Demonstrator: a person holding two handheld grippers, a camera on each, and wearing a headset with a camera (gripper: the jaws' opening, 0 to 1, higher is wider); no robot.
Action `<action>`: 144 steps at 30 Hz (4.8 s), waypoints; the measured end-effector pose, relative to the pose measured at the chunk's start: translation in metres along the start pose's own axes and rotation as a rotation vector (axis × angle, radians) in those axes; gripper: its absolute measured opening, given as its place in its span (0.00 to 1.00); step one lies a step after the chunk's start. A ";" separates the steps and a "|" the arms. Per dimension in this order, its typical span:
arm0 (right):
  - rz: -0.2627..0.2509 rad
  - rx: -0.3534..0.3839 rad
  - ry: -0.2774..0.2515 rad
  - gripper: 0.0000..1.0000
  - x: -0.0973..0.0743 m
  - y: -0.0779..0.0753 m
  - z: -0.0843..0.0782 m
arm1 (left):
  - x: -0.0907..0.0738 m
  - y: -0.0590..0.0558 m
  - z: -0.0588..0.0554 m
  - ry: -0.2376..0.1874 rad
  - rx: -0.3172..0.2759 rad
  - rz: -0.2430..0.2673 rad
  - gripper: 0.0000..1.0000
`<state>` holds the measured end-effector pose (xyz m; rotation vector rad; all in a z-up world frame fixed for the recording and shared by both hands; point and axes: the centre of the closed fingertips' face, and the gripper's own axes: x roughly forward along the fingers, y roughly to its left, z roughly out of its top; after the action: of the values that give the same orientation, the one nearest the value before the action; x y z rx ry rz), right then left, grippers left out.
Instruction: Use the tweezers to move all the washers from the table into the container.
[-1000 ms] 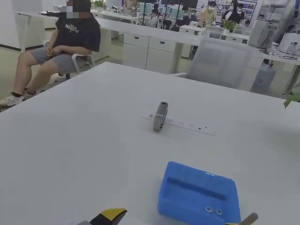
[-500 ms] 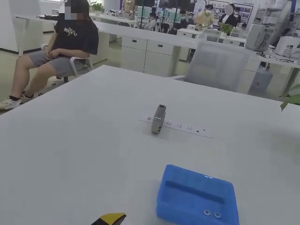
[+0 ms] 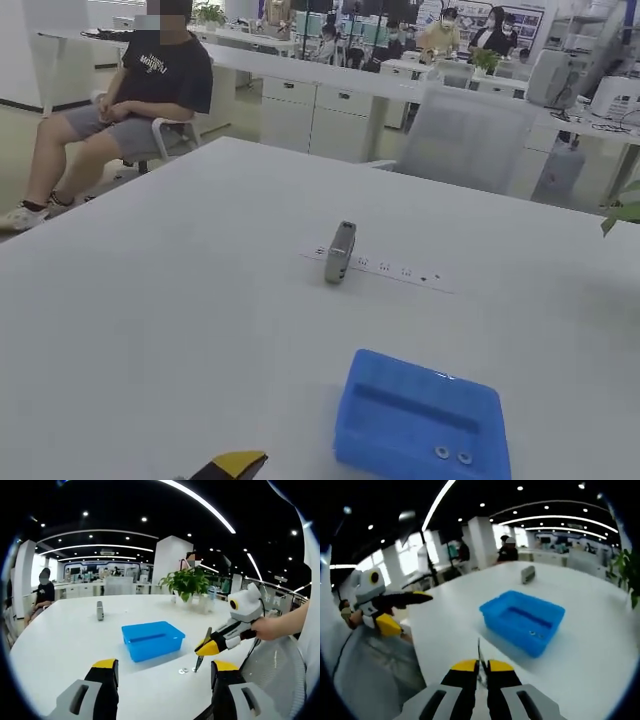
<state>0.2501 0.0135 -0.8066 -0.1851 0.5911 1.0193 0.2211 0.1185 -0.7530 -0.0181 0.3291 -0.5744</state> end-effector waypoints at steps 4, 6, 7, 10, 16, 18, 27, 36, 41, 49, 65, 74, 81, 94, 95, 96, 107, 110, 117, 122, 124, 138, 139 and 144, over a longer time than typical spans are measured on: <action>0.002 -0.153 0.034 0.03 0.002 0.011 -0.002 | 0.000 0.000 0.001 -0.004 -0.006 0.001 0.76; 0.012 -0.186 0.032 0.03 0.004 0.015 -0.001 | 0.000 0.000 0.000 -0.002 -0.008 0.000 0.76; 0.011 -0.186 0.032 0.02 0.004 0.016 -0.001 | 0.000 0.000 0.000 -0.001 -0.007 0.000 0.76; 0.008 -0.207 0.040 0.02 0.006 0.015 0.001 | 0.000 0.000 0.000 0.003 -0.004 -0.003 0.76; -0.023 -0.100 -0.021 0.02 0.005 0.005 0.017 | 0.000 0.001 -0.001 0.003 -0.006 0.001 0.76; -0.022 -0.038 -0.074 0.02 0.000 0.000 0.031 | 0.000 0.000 -0.001 0.004 -0.006 0.000 0.76; -0.028 0.068 -0.204 0.02 -0.016 -0.022 0.078 | 0.000 0.000 0.000 0.000 -0.007 -0.004 0.77; -0.048 0.056 -0.236 0.02 -0.015 -0.040 0.106 | 0.000 0.000 0.001 -0.005 -0.007 -0.003 0.77; -0.057 0.045 -0.233 0.02 -0.003 -0.054 0.119 | 0.000 0.000 0.001 -0.006 -0.006 -0.004 0.77; -0.042 0.068 -0.199 0.02 0.025 -0.070 0.124 | 0.000 -0.001 0.001 -0.004 -0.004 -0.008 0.77; -0.046 0.137 -0.086 0.02 0.064 -0.103 0.096 | 0.000 0.000 -0.001 0.004 -0.005 -0.003 0.77; -0.041 0.112 -0.038 0.02 0.074 -0.103 0.086 | 0.000 0.000 -0.002 0.014 -0.001 0.000 0.77; -0.039 0.063 0.010 0.02 0.085 -0.103 0.078 | 0.000 0.002 -0.004 0.020 -0.001 0.005 0.77; -0.056 0.048 -0.022 0.03 0.075 -0.101 0.083 | 0.001 0.001 -0.005 0.025 0.003 0.002 0.76; -0.057 0.047 -0.030 0.03 0.072 -0.099 0.085 | 0.001 0.001 -0.005 0.026 0.002 0.001 0.76; -0.053 0.049 -0.040 0.03 0.070 -0.097 0.087 | 0.001 0.001 -0.005 0.027 0.002 0.001 0.76; -0.025 0.081 -0.153 0.03 0.038 -0.068 0.105 | 0.001 0.000 -0.006 0.028 0.002 -0.005 0.76; -0.012 0.102 -0.172 0.03 0.029 -0.058 0.104 | 0.001 -0.001 -0.006 0.031 0.005 -0.010 0.76; 0.017 0.137 -0.170 0.03 0.018 -0.038 0.089 | 0.001 -0.003 -0.007 0.037 0.008 -0.018 0.76; 0.034 0.181 -0.131 0.03 0.016 -0.029 0.062 | 0.001 -0.004 -0.007 0.039 0.011 -0.022 0.76; 0.043 0.200 -0.118 0.03 0.016 -0.026 0.053 | 0.001 -0.004 -0.008 0.042 0.012 -0.024 0.75; 0.046 0.237 -0.051 0.03 0.018 -0.019 0.016 | 0.002 -0.004 -0.009 0.053 0.021 -0.022 0.75; 0.045 0.233 -0.050 0.03 0.018 -0.019 0.015 | 0.002 -0.004 -0.010 0.055 0.022 -0.022 0.75; 0.044 0.196 -0.037 0.03 0.019 -0.018 0.013 | 0.002 -0.003 -0.010 0.058 0.025 -0.018 0.75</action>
<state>0.2774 0.0241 -0.8080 0.0201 0.6596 0.9985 0.2177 0.1159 -0.7628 0.0193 0.3782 -0.5977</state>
